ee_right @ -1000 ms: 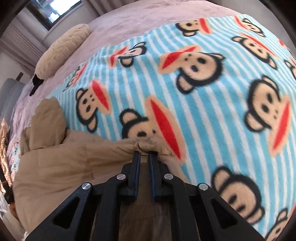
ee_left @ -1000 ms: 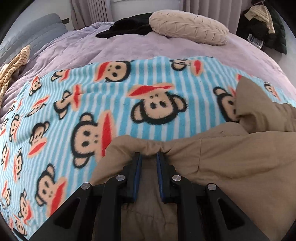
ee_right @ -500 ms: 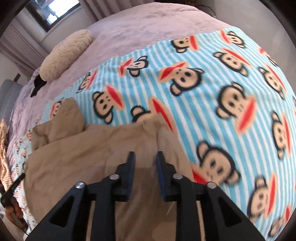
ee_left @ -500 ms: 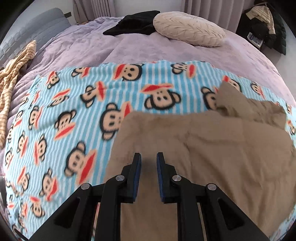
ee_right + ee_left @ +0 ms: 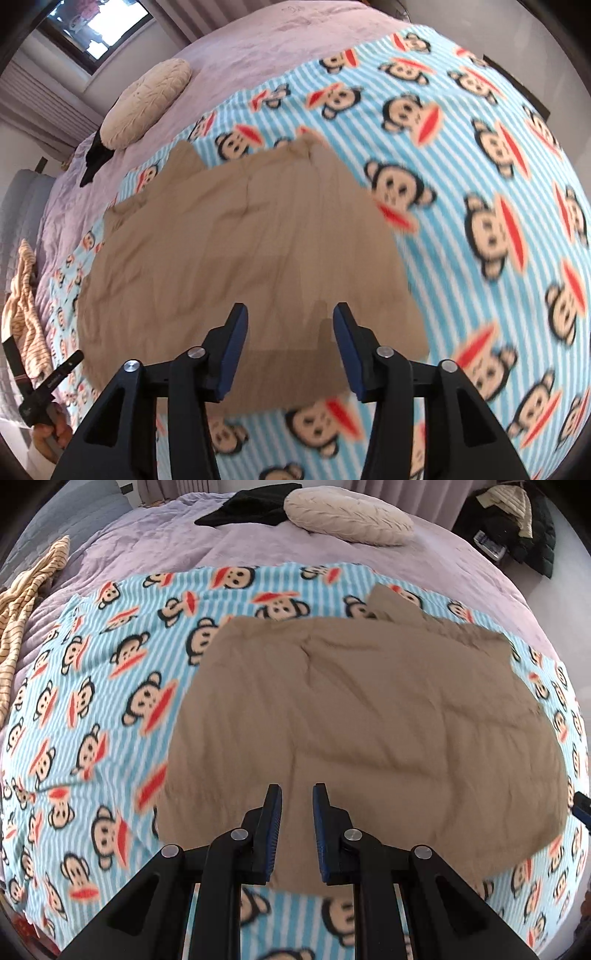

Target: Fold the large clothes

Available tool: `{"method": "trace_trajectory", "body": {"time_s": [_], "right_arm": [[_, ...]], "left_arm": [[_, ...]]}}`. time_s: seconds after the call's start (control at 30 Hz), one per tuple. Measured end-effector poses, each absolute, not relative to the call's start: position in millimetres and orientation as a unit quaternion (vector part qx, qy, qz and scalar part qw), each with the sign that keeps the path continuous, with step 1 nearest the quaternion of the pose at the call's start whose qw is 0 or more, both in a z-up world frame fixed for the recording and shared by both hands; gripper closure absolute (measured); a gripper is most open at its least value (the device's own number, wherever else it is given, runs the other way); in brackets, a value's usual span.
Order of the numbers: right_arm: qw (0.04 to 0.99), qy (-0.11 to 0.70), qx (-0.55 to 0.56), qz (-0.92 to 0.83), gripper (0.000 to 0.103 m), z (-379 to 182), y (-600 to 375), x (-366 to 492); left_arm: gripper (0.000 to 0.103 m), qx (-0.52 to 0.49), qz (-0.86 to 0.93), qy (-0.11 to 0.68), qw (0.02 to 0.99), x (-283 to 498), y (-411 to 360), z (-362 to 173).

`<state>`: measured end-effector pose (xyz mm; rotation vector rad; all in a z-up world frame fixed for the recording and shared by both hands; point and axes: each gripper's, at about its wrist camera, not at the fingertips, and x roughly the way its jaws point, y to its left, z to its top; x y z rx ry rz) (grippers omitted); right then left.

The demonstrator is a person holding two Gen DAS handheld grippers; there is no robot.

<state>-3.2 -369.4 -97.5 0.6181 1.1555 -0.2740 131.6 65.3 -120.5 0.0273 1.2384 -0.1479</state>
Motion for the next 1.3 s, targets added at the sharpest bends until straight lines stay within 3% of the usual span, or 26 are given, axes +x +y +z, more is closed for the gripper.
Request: {"method": "trace_trajectory", "body": {"time_s": [0.23, 0.27, 0.3, 0.33, 0.37, 0.73, 0.83, 1.07, 1.1, 1.13, 1.3], "right_arm": [[0.761, 0.562, 0.307, -0.104, 0.047, -104, -336, -40], [0.760, 0.565, 0.305, -0.100, 0.047, -104, -332, -43], [0.761, 0.566, 0.302, -0.098, 0.046, -105, -329, -46], [0.759, 0.570, 0.300, -0.093, 0.044, -105, -325, -49], [0.758, 0.572, 0.301, -0.089, 0.044, -106, -322, -52], [0.750, 0.582, 0.307, -0.070, 0.043, -115, -311, -77], [0.749, 0.576, 0.317, -0.078, 0.030, -118, -309, -86], [0.736, 0.573, 0.346, -0.100, 0.030, -139, -291, -104], [0.736, 0.570, 0.351, -0.101, 0.028, -141, -288, -106], [0.736, 0.567, 0.357, -0.101, 0.019, -142, -286, -107], [0.738, 0.533, 0.400, -0.103, 0.017, -149, -289, -113]], "left_arm": [[0.084, 0.012, -0.072, 0.597, 0.799, 88, 64, -118], [0.073, 0.015, -0.072, 0.599, 0.798, 83, 63, -117], [0.031, 0.016, -0.069, 0.600, 0.797, 75, 62, -117], [0.014, 0.015, -0.064, 0.597, 0.800, 70, 62, -114], [0.006, 0.014, -0.063, 0.587, 0.807, 64, 62, -111], [0.000, 0.026, -0.062, 0.603, 0.795, 26, 47, -120], [0.000, 0.036, -0.068, 0.601, 0.796, 22, 47, -126], [0.000, 0.049, -0.092, 0.616, 0.781, 18, 60, -146], [0.000, 0.049, -0.094, 0.618, 0.779, 18, 62, -148], [0.000, 0.048, -0.094, 0.621, 0.777, 17, 66, -152], [0.000, 0.051, -0.081, 0.614, 0.784, 20, 79, -163]]}}
